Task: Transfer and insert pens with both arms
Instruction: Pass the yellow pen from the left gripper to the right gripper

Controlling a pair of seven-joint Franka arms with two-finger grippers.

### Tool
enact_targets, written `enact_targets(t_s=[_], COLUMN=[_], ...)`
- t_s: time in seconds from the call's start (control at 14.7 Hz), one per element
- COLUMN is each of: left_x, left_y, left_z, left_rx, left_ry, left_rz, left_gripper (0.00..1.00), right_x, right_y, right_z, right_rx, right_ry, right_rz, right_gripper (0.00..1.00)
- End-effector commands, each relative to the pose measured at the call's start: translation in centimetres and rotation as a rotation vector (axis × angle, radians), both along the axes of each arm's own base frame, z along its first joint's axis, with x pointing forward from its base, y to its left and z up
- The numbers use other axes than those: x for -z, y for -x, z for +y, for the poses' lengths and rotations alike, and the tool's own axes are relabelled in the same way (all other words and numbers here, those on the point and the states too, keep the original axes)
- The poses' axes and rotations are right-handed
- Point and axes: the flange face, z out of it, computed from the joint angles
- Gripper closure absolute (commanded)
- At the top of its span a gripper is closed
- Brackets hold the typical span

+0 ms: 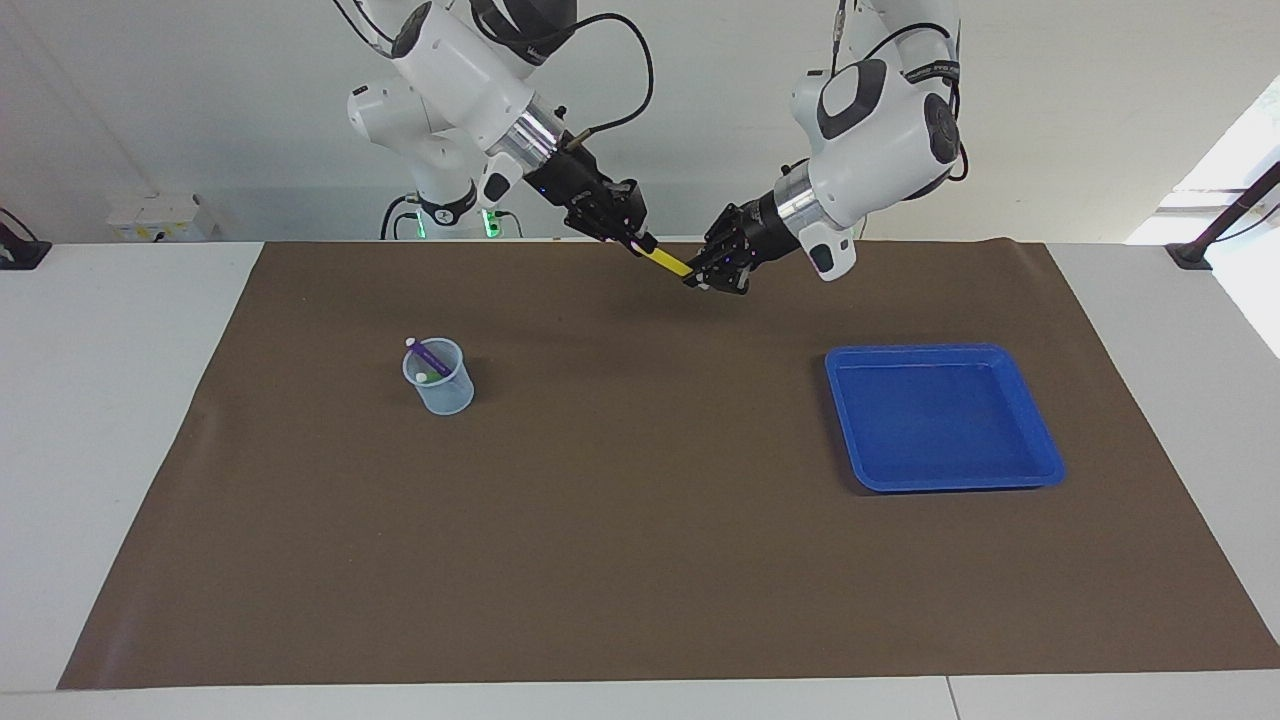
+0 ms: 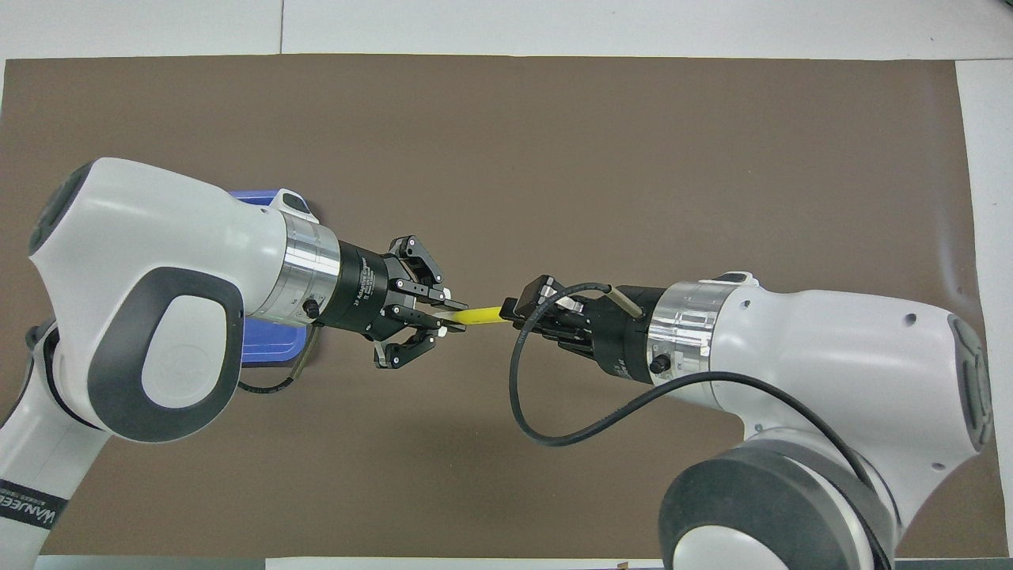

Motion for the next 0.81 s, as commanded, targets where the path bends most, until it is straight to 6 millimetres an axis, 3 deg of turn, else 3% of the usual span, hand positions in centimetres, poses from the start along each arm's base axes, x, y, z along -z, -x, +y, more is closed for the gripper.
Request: enact_targets(t_s=[0.0, 0.07, 0.27, 0.41, 0.54, 0.75], left_x=[-0.3, -0.5, -0.8, -1.1, -1.6, -1.5], left_y=[1.2, 1.2, 1.2, 1.2, 0.9, 0.7], left_z=[-0.3, -0.4, -0.3, -0.3, -0.1, 0.3], left_rx=[0.005, 0.011, 0.015, 0.026, 0.033, 0.038], left_ry=[0.021, 0.024, 0.022, 0.019, 0.027, 0.012], left_rz=[-0.014, -0.024, -0.037, -0.048, -0.068, -0.084], left_gripper=[0.39, 0.0, 0.0, 0.0, 0.0, 0.0], right_x=[0.0, 0.0, -0.1, -0.9, -1.8, -2.1], right_y=[0.3, 0.3, -0.1, -1.2, -2.1, -3.1], right_z=[-0.3, -0.2, -0.8, -3.0, -6.9, -15.1], right_rx=[-0.004, -0.006, -0.038, -0.139, -0.291, -0.503], right_ry=[-0.006, -0.006, 0.009, 0.099, 0.223, 0.376], right_rz=[-0.009, -0.008, 0.0, -0.014, -0.027, -0.073], right_gripper=[1.0, 1.0, 1.0, 1.0, 1.0, 1.0])
